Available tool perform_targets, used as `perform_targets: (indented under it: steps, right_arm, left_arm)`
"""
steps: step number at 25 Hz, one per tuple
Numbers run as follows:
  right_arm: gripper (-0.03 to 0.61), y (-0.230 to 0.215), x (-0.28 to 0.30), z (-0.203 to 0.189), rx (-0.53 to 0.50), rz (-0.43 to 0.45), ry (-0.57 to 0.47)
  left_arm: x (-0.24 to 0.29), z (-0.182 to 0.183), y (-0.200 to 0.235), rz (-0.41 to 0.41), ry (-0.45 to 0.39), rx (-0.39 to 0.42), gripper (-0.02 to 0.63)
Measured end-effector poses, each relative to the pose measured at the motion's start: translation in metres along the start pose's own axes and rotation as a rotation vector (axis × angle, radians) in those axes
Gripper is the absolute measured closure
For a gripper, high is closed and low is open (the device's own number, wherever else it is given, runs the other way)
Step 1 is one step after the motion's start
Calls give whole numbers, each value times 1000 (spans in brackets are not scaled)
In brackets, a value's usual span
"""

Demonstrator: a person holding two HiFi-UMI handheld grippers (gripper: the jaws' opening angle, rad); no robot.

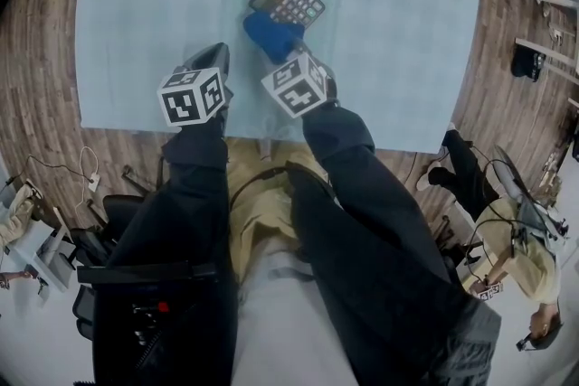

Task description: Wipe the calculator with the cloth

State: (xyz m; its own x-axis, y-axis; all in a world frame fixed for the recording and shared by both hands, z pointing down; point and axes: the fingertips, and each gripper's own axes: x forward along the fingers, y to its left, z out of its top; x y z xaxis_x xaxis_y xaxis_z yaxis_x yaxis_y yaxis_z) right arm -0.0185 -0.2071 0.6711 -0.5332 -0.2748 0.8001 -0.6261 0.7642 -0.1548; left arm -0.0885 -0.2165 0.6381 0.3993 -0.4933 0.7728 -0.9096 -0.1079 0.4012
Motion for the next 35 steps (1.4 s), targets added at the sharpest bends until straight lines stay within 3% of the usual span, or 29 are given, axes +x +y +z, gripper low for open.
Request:
perform_targets:
  steps: [5,11,16,20,23,27,35]
  right_arm:
    - [517,-21,-27,23,29,-25,-85]
    - [517,-67,-52,45,46,-155,-141]
    - [517,-120,-52,53,17,-305,-133]
    - [517,-150,-49,50,-45,-398,-62]
    - [517,-158,-37,38,-68,-416,-5]
    - [515,-153,-13,24,-85,-377,62]
    - [515,-132,-2,18,-120,-337,73]
  left_arm:
    - [6,4,-5,-3,0,-3,615]
    - [-1,-5,-8,-6,6,0,615]
    - [1,-9,-2,-9,20,-3,615]
    - [-2,-11,0,-5,20,-14,615]
    - [-3,-12,0,-3,21,-18,615]
    - [-3,-8,-1,-2,24,-19,615]
    - [-2,-11,-1,-3,34,-19,615]
